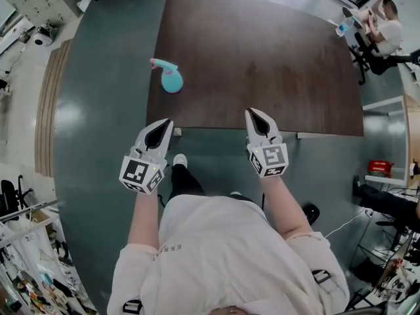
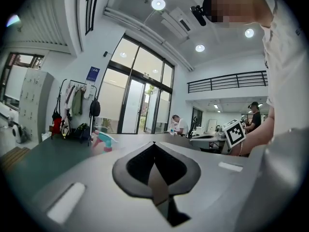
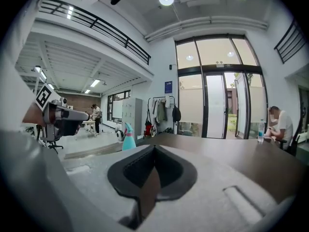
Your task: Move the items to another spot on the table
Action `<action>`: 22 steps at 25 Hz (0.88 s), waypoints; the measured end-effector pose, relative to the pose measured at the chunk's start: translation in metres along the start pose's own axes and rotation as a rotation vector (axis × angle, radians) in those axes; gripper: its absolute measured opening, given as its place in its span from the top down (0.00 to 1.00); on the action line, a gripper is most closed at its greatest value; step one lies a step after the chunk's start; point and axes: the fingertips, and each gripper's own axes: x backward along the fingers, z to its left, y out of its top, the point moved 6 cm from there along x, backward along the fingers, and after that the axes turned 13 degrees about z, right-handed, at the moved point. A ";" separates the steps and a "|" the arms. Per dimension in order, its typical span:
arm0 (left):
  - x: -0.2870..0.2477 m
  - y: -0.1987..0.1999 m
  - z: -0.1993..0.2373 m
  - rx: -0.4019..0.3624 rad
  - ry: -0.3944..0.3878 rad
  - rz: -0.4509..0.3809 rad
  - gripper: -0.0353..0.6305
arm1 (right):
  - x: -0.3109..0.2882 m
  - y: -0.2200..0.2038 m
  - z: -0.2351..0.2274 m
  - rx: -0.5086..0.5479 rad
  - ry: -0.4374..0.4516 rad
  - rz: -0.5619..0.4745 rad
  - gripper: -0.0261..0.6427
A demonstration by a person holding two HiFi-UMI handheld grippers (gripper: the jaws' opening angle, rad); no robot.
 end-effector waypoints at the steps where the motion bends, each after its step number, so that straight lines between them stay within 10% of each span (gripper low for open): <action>1: -0.004 -0.002 -0.018 -0.002 0.004 -0.005 0.92 | 0.016 -0.009 -0.011 -0.003 0.000 0.002 0.97; 22: -0.039 -0.021 -0.310 -0.027 -0.032 -0.049 0.92 | 0.265 -0.117 -0.120 0.001 0.012 -0.025 0.98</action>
